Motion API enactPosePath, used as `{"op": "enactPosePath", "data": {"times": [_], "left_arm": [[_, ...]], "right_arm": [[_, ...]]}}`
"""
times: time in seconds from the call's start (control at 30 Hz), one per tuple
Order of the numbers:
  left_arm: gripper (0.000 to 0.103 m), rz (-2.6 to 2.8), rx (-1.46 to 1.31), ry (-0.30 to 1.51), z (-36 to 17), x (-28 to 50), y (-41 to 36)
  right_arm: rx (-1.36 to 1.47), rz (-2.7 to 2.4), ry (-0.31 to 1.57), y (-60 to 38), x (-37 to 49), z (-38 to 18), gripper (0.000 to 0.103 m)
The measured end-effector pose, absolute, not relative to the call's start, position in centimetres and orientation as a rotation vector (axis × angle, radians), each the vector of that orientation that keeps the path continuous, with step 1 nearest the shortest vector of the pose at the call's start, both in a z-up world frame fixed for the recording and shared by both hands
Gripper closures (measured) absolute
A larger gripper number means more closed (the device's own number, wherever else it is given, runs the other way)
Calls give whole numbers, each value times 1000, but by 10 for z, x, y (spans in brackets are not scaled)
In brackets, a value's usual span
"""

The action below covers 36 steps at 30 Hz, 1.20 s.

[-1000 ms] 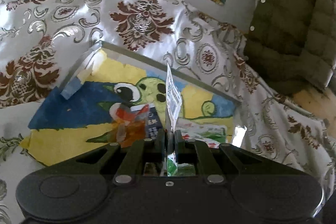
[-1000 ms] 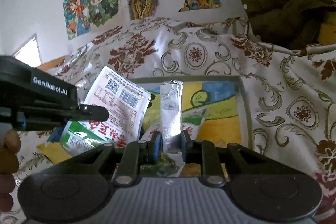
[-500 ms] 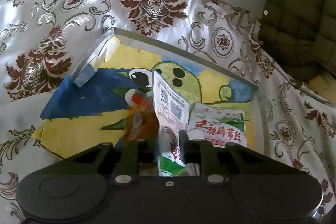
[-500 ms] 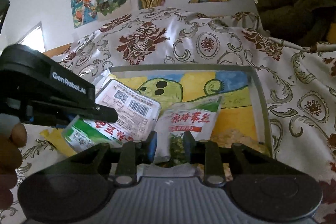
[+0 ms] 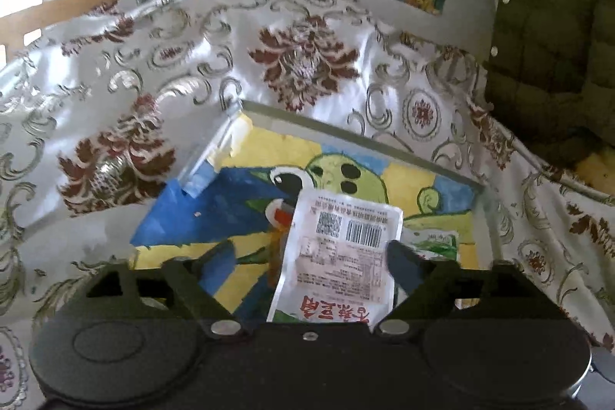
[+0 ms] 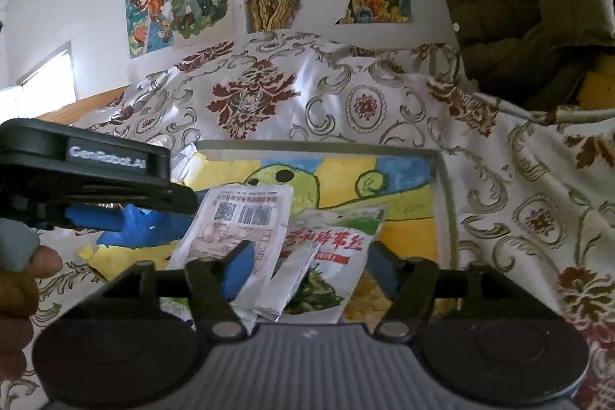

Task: Organize snacks
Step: 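Lower the white packet into the tray with left tool while right tool releases the foil stick there, then open both tools and withdraw them from the tray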

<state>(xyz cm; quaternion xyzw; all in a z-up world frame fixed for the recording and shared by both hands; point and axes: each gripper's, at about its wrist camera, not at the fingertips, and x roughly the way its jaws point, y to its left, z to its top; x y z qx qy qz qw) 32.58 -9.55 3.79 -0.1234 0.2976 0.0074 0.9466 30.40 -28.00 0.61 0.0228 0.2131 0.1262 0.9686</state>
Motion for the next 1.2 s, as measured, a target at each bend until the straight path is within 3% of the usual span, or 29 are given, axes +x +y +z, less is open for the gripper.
{"op": "enactPosePath", "data": {"times": [0.1, 0.27, 1.2], "left_arm": [[2, 38, -260, 567, 47, 309, -91], [1, 68, -261, 540, 61, 282, -84], [1, 164, -94, 504, 47, 91, -89]], "right_arm": [[44, 241, 419, -284, 295, 16, 11], [45, 228, 390, -291, 275, 36, 0], [94, 157, 398, -333, 118, 36, 0]]}}
